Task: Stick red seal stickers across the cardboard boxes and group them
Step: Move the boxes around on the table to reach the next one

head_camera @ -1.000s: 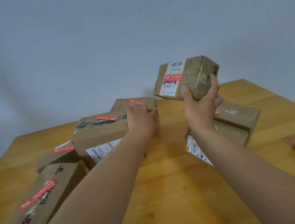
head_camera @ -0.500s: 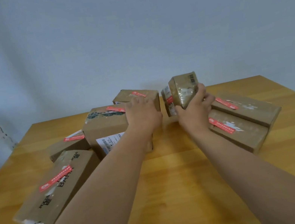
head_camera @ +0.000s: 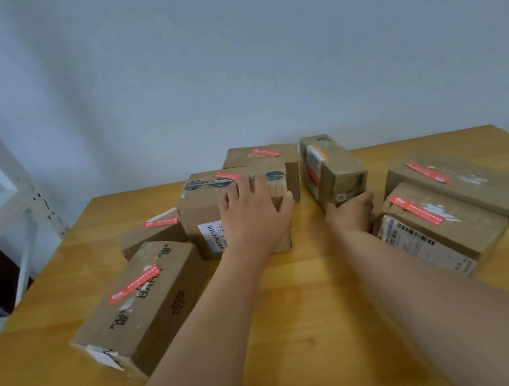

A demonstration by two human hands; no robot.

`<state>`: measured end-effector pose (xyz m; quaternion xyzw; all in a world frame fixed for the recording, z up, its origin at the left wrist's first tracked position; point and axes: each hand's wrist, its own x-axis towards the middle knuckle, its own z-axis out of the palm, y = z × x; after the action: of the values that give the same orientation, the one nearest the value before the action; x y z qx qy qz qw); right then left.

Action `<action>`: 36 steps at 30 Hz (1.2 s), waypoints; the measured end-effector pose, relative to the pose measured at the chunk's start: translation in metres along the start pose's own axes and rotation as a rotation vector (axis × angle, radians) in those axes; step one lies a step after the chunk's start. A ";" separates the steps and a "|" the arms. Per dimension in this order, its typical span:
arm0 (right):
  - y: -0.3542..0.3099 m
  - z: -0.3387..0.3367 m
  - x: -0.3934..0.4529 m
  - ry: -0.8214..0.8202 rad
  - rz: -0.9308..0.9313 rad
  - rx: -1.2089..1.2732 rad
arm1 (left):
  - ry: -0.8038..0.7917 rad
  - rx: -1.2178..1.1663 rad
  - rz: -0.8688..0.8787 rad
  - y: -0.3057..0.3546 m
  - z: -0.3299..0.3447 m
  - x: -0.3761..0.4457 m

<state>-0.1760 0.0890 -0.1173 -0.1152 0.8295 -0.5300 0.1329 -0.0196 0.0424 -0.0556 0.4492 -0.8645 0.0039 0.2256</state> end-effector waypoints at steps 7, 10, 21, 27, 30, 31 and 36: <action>-0.006 0.005 -0.009 0.071 0.014 0.052 | -0.052 0.018 0.068 -0.014 0.001 0.000; -0.009 0.006 -0.011 0.135 -0.075 0.077 | -0.046 0.004 0.067 -0.016 0.002 -0.001; -0.056 -0.013 0.023 0.020 -0.099 -0.030 | -0.017 -0.039 0.050 -0.014 0.007 0.000; -0.076 -0.042 0.050 -0.028 -0.229 -0.173 | 0.016 -0.044 0.033 -0.014 0.012 0.001; -0.090 -0.058 0.066 -0.094 -0.264 -0.212 | 0.038 -0.042 0.028 -0.012 0.014 -0.001; -0.095 -0.063 0.069 -0.129 -0.260 -0.219 | 0.044 -0.039 0.029 -0.012 0.014 -0.001; -0.107 -0.063 0.083 -0.267 -0.158 -0.235 | 0.065 -0.028 0.018 -0.011 0.018 -0.002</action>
<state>-0.2704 0.0709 -0.0025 -0.2639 0.8491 -0.4184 0.1856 -0.0173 0.0337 -0.0748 0.4381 -0.8606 0.0086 0.2597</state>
